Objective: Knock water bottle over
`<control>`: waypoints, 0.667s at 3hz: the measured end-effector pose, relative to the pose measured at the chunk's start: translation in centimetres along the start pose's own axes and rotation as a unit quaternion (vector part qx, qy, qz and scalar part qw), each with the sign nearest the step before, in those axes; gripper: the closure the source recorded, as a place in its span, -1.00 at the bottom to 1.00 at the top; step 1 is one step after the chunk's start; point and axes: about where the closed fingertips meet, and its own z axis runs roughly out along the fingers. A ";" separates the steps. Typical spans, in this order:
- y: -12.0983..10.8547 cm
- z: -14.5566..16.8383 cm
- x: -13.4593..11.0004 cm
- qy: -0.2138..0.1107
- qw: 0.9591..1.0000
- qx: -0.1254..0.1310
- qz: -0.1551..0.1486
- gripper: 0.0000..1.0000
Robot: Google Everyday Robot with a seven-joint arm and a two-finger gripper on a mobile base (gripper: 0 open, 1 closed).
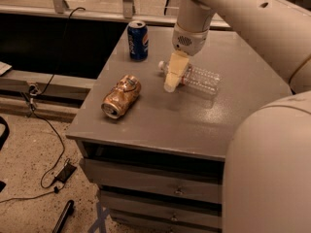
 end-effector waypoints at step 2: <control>-1.9 -2.8 5.1 -0.101 0.995 0.018 0.021 -1.00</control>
Offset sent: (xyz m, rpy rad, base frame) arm -0.0215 -0.1066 0.0427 0.2655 -0.2229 -0.0740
